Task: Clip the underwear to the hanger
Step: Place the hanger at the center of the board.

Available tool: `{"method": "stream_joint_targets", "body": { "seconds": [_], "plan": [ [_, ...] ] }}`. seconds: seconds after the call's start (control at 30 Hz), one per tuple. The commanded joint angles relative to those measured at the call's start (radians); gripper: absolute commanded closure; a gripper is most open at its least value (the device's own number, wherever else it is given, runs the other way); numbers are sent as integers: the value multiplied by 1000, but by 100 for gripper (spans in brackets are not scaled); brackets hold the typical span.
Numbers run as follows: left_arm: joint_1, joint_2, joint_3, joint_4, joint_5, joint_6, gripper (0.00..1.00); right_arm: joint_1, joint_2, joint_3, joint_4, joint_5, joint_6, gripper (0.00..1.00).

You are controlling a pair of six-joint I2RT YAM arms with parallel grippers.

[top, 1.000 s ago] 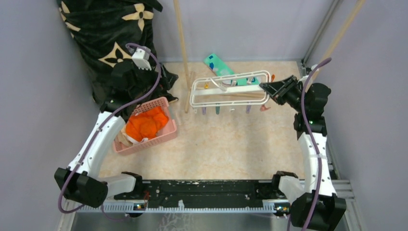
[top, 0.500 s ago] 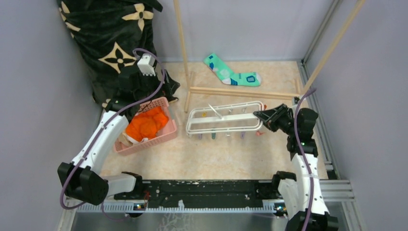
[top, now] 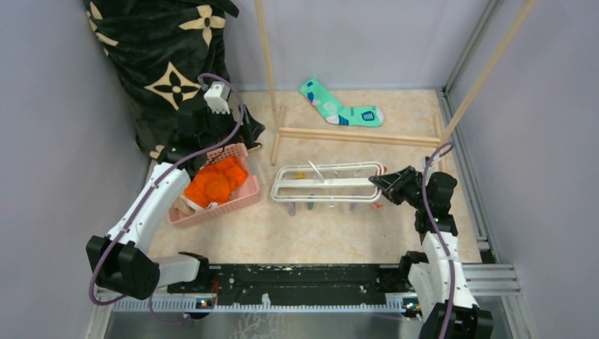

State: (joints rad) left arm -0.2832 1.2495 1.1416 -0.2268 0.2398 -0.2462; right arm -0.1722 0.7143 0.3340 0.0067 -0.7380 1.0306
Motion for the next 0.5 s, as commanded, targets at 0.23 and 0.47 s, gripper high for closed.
{"method": "stream_joint_targets", "body": {
  "seconds": [0.23, 0.47],
  "plan": [
    [9, 8, -18, 10, 12, 5, 0, 1, -39, 36, -128, 194, -184, 56],
    [9, 14, -18, 10, 11, 4, 0, 0, -52, 103, -387, 423, -296, 38]
  ]
}}
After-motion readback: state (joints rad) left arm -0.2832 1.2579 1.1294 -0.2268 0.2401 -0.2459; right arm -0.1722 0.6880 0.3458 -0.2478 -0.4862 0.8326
